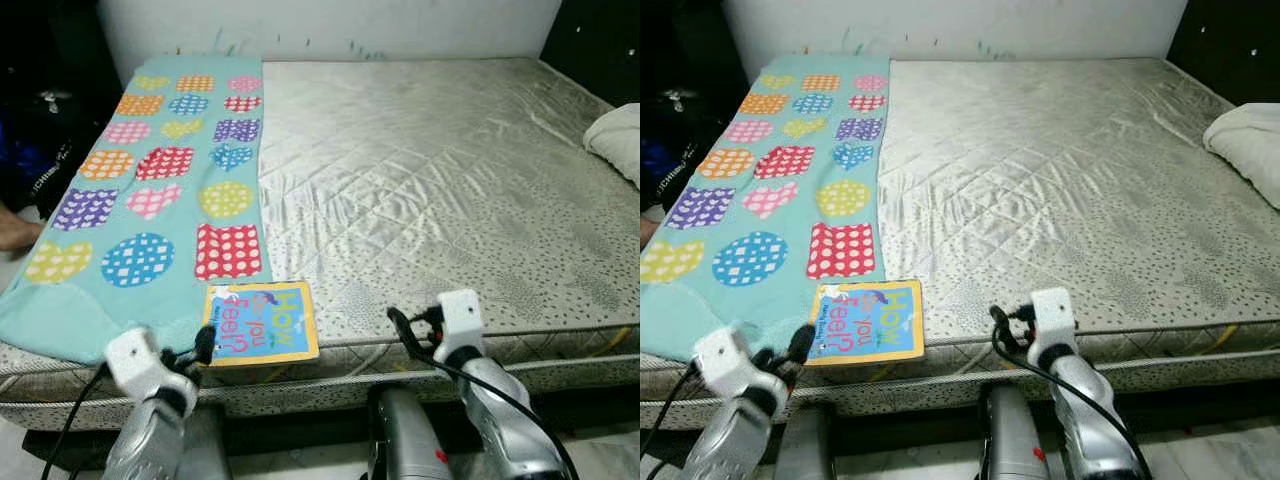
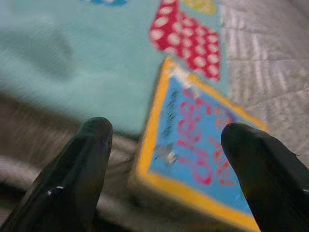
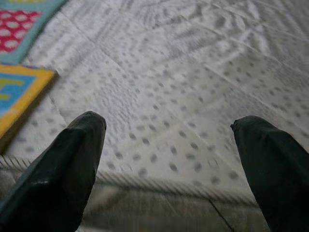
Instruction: Clean up the room
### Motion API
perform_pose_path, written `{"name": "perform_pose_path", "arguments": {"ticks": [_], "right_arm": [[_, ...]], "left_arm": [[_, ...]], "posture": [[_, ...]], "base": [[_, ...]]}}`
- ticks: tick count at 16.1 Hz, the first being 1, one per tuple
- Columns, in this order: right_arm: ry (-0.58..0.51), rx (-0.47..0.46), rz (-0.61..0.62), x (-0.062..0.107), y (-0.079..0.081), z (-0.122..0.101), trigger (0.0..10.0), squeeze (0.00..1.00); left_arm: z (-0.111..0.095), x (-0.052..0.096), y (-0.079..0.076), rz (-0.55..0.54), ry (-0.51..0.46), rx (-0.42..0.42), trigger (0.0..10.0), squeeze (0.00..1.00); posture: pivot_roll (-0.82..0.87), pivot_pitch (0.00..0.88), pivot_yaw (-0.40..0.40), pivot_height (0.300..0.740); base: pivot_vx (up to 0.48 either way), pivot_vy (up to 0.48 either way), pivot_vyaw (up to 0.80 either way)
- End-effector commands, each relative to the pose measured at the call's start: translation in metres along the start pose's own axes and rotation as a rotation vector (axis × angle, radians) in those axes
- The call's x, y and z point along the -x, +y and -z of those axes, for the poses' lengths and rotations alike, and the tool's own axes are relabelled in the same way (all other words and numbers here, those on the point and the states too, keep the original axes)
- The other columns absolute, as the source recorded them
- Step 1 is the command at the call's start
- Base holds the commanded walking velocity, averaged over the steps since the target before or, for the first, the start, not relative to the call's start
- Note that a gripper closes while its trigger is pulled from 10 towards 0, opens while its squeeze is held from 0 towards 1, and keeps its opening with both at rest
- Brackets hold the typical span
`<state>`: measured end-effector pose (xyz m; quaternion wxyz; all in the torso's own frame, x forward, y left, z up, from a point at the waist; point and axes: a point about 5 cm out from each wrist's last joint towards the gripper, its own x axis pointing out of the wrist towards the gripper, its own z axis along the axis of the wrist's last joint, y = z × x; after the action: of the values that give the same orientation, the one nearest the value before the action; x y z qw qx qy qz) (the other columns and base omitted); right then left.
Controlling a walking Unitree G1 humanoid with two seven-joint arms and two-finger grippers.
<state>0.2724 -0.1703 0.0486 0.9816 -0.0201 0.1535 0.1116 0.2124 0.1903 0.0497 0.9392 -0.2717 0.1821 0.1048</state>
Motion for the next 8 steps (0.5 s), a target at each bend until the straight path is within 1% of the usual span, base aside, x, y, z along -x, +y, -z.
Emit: {"name": "perform_pose_path", "arguments": {"ticks": [1, 3, 4, 6, 8], "right_arm": [[-0.013, 0.008, 0.017, 0.002, -0.007, -0.006, 10.0, 0.00], [0.001, 0.011, 0.028, 0.002, -0.011, -0.004, 10.0, 0.00], [0.007, 0.012, 0.031, 0.002, -0.013, -0.004, 10.0, 0.00], [0.014, 0.017, 0.031, 0.001, -0.014, -0.004, 10.0, 0.00], [0.013, 0.024, 0.037, 0.000, -0.017, -0.006, 10.0, 0.00]], "left_arm": [[-0.002, 0.003, 0.003, -0.026, 0.000, 0.021, 10.0, 0.00], [-0.003, 0.008, 0.017, -0.079, 0.013, 0.048, 10.0, 0.00], [-0.001, 0.010, 0.023, -0.093, 0.044, 0.057, 10.0, 0.00], [-0.001, 0.013, 0.026, -0.080, 0.068, 0.044, 10.0, 0.00], [-0.003, 0.011, 0.033, -0.079, 0.083, 0.014, 10.0, 0.00]], "posture": [[-0.05, 0.000, -0.047, 0.525], [-0.03, 0.000, -0.060, 0.525], [-0.02, 0.000, -0.064, 0.525], [-0.01, 0.000, -0.072, 0.525], [-0.02, 0.000, -0.073, 0.525]], "base": [[0.000, 0.000, 0.00], [0.000, 0.000, 0.00], [0.000, 0.000, 0.00], [0.000, 0.000, 0.00], [0.000, 0.000, 0.00]]}}
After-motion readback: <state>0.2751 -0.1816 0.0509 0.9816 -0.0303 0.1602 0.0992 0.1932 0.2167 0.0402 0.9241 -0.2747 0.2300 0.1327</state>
